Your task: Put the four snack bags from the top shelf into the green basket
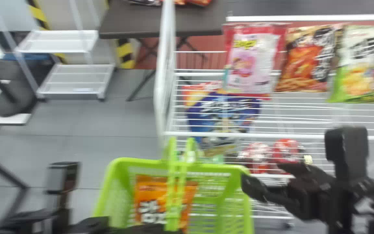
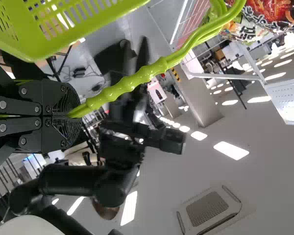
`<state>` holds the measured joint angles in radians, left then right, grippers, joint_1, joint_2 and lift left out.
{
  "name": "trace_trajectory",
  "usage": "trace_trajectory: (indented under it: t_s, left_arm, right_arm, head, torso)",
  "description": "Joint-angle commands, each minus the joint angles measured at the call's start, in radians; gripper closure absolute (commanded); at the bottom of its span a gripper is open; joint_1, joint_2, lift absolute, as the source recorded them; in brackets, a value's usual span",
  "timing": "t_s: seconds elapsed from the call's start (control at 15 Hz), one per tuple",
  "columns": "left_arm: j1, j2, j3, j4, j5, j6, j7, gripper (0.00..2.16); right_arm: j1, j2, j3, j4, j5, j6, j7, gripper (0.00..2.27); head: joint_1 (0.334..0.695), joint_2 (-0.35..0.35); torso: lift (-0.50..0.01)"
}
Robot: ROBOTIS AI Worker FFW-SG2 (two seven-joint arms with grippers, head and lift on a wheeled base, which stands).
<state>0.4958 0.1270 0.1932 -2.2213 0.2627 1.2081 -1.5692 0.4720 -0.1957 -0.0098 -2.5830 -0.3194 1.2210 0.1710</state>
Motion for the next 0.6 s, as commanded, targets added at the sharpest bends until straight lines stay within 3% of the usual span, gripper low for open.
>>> trace_trajectory:
  t_s: [0.0, 0.2, 0.33, 0.53]
  left_arm:
    - [0.012, 0.0, 0.003, -0.009, 0.001, 0.0, -0.011, 2.15]
    - [0.01, 0.006, 0.003, -0.015, 0.001, 0.0, -0.011, 2.15]
    - [0.018, 0.008, 0.014, -0.015, 0.004, 0.0, -0.011, 2.15]
    - [0.029, 0.008, 0.017, -0.015, 0.006, -0.003, -0.011, 2.15]
  right_arm:
    - [-0.138, 0.025, -0.064, 0.103, 0.01, -0.102, -0.004, 0.05]
    - [-0.286, 0.025, -0.047, 0.34, 0.065, -0.403, -0.056, 0.05]
    - [-0.423, 0.027, -0.003, 0.543, 0.074, -0.455, -0.057, 0.05]
    - [-0.61, 0.044, 0.083, 0.879, 0.106, -0.608, -0.061, 0.05]
  head:
    - [0.695, -0.11]
    - [0.695, -0.172]
    - [0.695, -0.204]
    - [0.695, -0.182]
  torso:
    - [-0.005]
    - [-0.005]
    - [-0.005]
    - [-0.005]
